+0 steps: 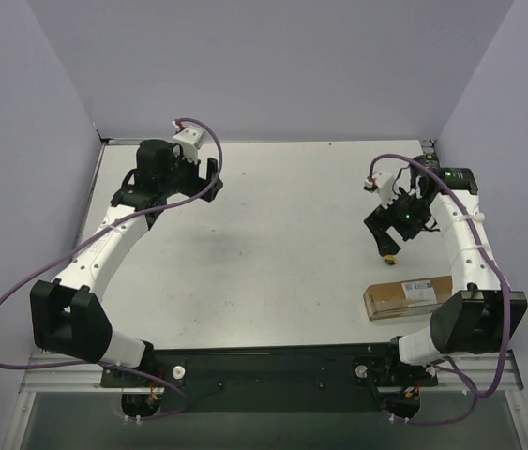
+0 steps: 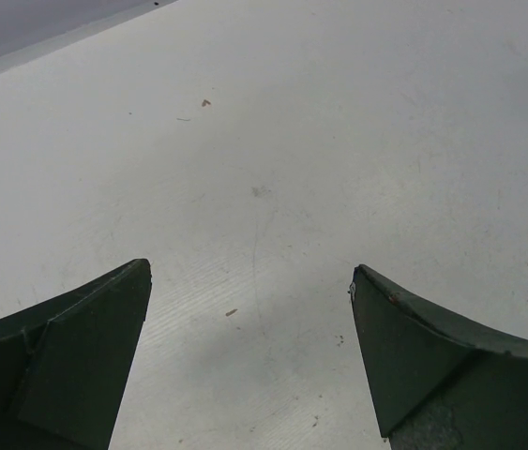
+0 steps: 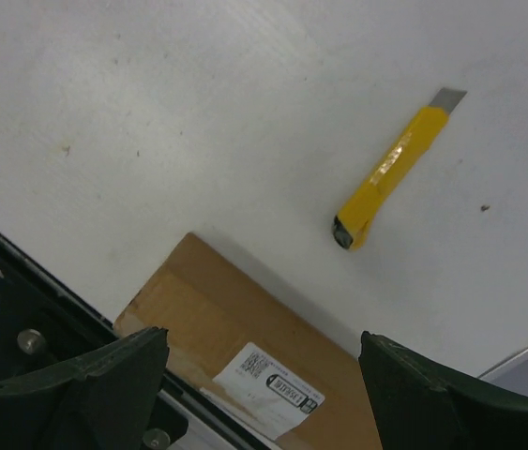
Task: Unpack the express box
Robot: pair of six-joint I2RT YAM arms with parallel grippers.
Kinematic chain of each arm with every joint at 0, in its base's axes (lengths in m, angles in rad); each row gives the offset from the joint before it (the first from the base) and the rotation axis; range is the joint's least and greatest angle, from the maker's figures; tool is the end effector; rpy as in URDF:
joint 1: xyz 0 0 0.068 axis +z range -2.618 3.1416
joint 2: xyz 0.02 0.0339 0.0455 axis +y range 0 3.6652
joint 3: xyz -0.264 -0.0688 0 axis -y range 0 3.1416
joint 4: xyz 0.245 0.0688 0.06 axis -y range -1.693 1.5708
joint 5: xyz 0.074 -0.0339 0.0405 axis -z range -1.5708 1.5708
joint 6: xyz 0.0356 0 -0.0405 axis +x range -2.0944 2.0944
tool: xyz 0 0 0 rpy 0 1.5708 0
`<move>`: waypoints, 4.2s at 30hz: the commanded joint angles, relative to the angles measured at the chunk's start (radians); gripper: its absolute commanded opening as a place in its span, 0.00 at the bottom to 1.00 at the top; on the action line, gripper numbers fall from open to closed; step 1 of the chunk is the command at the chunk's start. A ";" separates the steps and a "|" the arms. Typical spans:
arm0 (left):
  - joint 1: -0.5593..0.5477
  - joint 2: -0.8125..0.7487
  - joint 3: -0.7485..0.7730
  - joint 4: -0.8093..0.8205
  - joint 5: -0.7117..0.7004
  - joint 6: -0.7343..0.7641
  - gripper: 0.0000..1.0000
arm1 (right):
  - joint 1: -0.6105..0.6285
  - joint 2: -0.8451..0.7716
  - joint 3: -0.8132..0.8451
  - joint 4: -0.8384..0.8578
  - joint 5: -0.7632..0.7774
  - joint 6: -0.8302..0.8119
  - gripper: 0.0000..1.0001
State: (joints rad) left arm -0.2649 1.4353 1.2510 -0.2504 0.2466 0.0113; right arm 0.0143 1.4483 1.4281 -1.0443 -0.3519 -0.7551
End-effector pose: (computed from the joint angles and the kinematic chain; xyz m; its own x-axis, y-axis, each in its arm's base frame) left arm 0.3207 -0.0960 0.3435 -0.4011 0.1202 -0.9081 0.4721 0.8767 -0.0925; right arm 0.2858 0.0164 0.3366 -0.5130 -0.6508 -0.5597 -0.7308 0.6732 -0.1129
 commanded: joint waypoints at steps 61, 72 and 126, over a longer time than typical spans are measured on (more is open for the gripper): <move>-0.059 0.039 -0.032 0.060 0.083 0.055 0.96 | -0.652 0.144 -0.166 0.007 0.110 0.251 0.86; -0.062 0.054 -0.015 0.048 0.072 0.061 0.96 | -0.625 0.233 -0.205 -0.091 -0.056 0.247 0.86; -0.060 -0.019 -0.065 -0.147 0.016 0.237 0.95 | 0.182 0.547 0.061 -0.128 -0.145 0.295 0.42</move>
State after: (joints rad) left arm -0.3256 1.4555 1.1416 -0.3725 0.2817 0.2077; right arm 0.1623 1.9240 1.3842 -1.1309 -0.4561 -0.4782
